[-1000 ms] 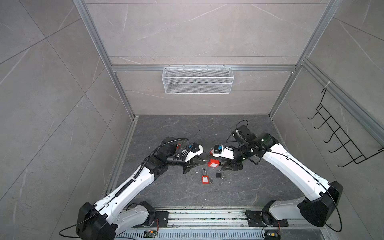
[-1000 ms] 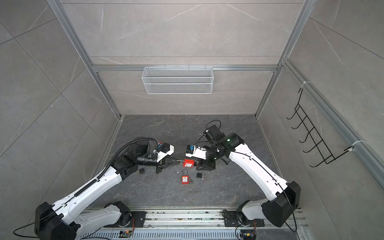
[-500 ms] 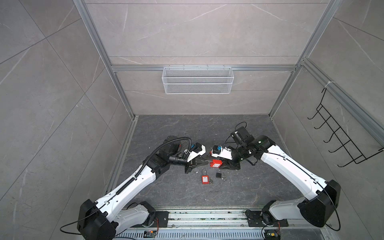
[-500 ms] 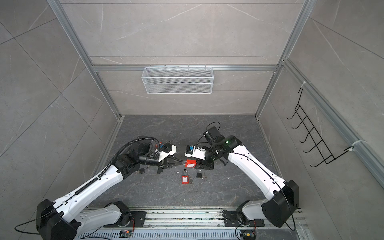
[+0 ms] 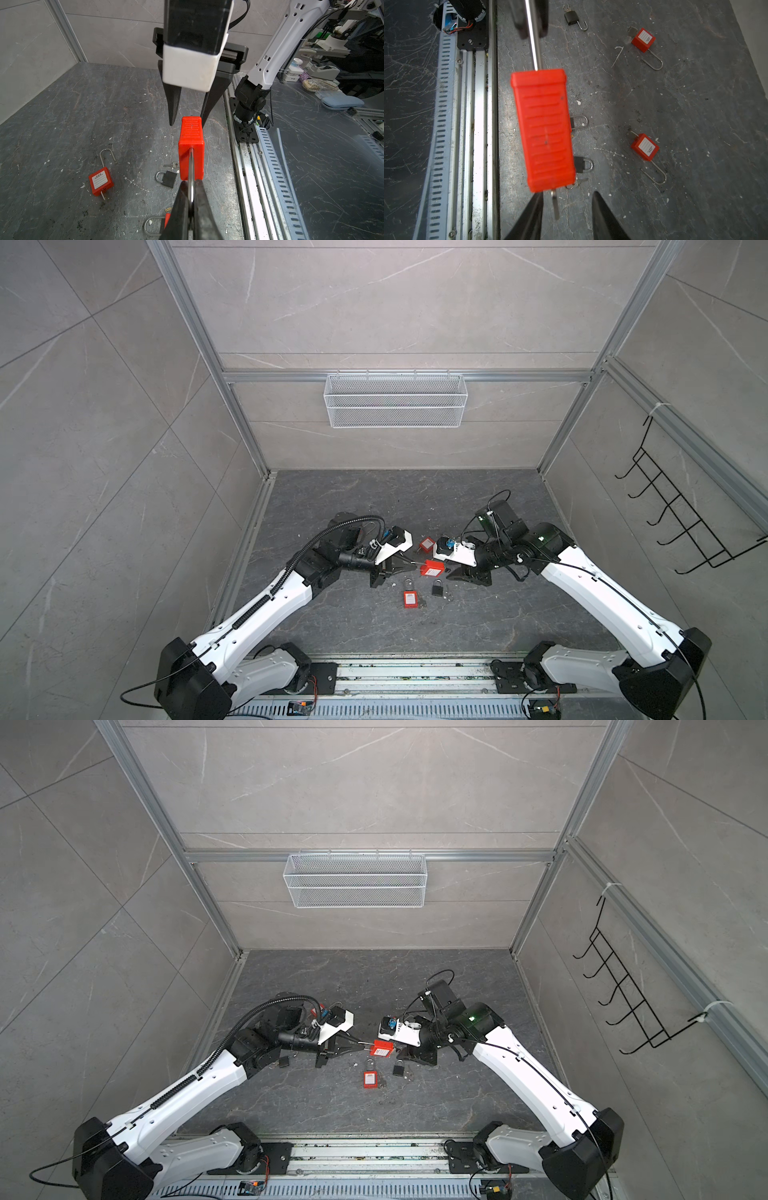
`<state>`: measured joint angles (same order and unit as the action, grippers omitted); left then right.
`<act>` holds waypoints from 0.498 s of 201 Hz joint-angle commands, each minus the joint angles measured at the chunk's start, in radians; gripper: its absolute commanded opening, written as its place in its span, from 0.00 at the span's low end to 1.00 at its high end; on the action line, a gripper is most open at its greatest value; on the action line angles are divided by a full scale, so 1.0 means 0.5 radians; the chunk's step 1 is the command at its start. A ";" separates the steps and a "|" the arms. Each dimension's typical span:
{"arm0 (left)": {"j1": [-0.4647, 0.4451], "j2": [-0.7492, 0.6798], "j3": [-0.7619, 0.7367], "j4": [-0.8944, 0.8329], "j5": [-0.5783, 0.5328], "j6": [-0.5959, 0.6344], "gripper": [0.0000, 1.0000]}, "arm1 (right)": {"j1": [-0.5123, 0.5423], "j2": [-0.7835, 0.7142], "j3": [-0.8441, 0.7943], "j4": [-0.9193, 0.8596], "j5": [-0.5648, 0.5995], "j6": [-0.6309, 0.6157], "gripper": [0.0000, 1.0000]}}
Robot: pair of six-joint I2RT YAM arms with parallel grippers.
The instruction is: Lock with the key
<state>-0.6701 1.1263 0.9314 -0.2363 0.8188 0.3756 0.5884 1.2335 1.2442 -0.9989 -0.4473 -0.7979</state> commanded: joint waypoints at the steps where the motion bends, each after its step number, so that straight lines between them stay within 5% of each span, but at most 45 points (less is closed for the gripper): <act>1: -0.020 0.009 0.091 -0.008 0.045 0.082 0.00 | -0.005 -0.008 0.091 -0.069 -0.083 -0.024 0.37; 54: -0.028 0.018 0.124 -0.052 0.015 0.130 0.00 | -0.007 0.067 0.140 -0.132 -0.206 -0.083 0.26; 100: -0.029 0.014 0.125 -0.041 0.016 0.127 0.00 | -0.005 0.076 0.078 -0.155 -0.188 -0.087 0.27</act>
<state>-0.6807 1.1389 0.9482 -0.2741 0.8127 0.4171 0.5884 1.2675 1.2976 -1.0435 -0.5213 -0.8284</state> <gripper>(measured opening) 0.057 0.273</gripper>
